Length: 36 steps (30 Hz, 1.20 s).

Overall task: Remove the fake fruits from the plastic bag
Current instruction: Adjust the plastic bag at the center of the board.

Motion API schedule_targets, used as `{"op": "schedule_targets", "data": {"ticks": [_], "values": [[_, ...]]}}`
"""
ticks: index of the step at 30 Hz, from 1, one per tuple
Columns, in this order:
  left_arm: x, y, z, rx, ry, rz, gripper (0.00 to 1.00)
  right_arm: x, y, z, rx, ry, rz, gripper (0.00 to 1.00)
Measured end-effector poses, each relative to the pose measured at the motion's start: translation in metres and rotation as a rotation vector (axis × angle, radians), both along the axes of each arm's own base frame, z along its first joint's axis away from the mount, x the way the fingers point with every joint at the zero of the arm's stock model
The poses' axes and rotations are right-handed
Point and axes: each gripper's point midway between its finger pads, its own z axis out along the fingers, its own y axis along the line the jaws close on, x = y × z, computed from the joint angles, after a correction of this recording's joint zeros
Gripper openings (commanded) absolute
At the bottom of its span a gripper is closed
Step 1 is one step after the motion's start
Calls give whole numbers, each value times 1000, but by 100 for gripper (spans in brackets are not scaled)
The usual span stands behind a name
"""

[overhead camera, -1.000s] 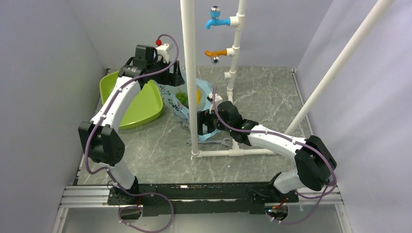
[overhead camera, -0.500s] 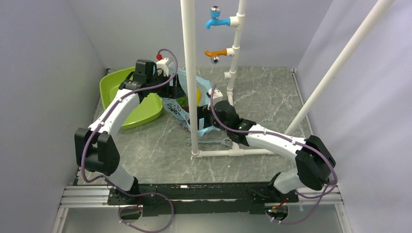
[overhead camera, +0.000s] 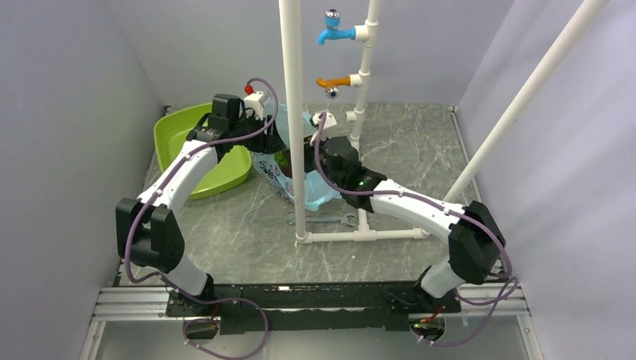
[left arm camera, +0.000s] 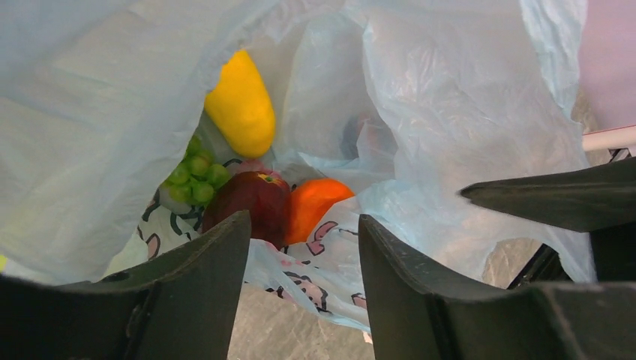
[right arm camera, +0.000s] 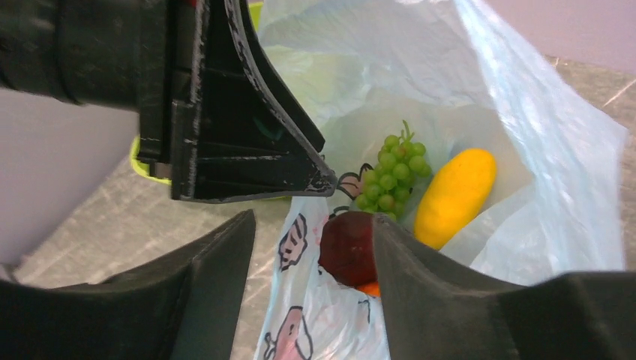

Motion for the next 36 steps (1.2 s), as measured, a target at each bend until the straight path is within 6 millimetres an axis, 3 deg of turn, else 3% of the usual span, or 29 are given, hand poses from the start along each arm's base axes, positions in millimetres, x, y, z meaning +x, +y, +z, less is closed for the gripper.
{"op": "schedule_targets", "data": {"ticks": [3, 6, 9, 12, 14, 17, 19, 21, 25, 29, 31, 36], "values": [[-3, -5, 5, -5, -15, -16, 53, 6, 8, -12, -40, -6, 23, 40], [-5, -11, 9, -21, -24, -35, 51, 17, 18, -34, -85, 12, 29, 35], [-4, -15, 2, -22, -9, -42, 49, 27, 18, -60, -139, 35, 5, 36], [7, -18, -18, 4, 50, -42, 46, 40, 15, -88, -211, 55, -40, 37], [20, -19, -45, 43, 118, -33, 45, 49, 12, -108, -275, 82, -75, 37], [23, -16, -77, 91, 195, -16, 43, 51, 1, -133, -354, 125, -114, 43], [19, -10, -93, 125, 245, -1, 43, 42, -9, -144, -380, 142, -122, 53], [16, -5, -98, 153, 264, 13, 43, 23, -24, -157, -402, 170, -122, 57], [16, 2, -97, 187, 254, 32, 46, -13, -41, -175, -403, 223, -95, 57], [15, 8, -96, 217, 250, 41, 63, -32, -39, -192, -366, 259, -65, 52], [14, 9, -88, 217, 219, 31, 70, -43, -39, -203, -352, 286, -53, 53], [-1, 6, -40, 158, 88, -10, 81, -61, -41, -218, -330, 335, -29, 74]]}}
